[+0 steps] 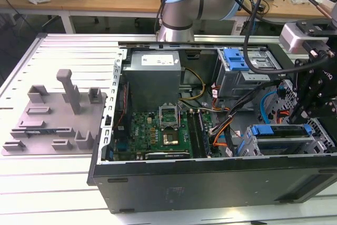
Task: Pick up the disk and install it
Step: 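Insert the first disk wire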
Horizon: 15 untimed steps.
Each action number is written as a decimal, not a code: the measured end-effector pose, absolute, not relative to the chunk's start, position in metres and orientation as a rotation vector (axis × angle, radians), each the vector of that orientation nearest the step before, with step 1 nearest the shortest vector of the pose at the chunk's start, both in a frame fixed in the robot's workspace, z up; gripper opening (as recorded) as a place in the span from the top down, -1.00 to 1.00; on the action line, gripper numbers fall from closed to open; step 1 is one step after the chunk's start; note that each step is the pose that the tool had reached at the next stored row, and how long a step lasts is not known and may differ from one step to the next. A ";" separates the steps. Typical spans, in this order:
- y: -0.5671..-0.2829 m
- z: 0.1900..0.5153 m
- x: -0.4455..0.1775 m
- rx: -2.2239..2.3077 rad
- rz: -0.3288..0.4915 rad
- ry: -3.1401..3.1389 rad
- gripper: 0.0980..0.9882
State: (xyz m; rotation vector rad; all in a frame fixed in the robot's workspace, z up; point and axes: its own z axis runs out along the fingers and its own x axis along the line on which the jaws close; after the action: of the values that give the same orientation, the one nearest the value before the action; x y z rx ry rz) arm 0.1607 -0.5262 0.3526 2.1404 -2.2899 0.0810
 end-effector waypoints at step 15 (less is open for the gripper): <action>-0.526 0.351 0.160 2.142 0.081 -2.288 0.84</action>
State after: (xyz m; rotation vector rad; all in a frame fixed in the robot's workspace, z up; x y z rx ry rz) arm 0.1605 -0.5262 0.3505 2.1422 -2.2883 0.0810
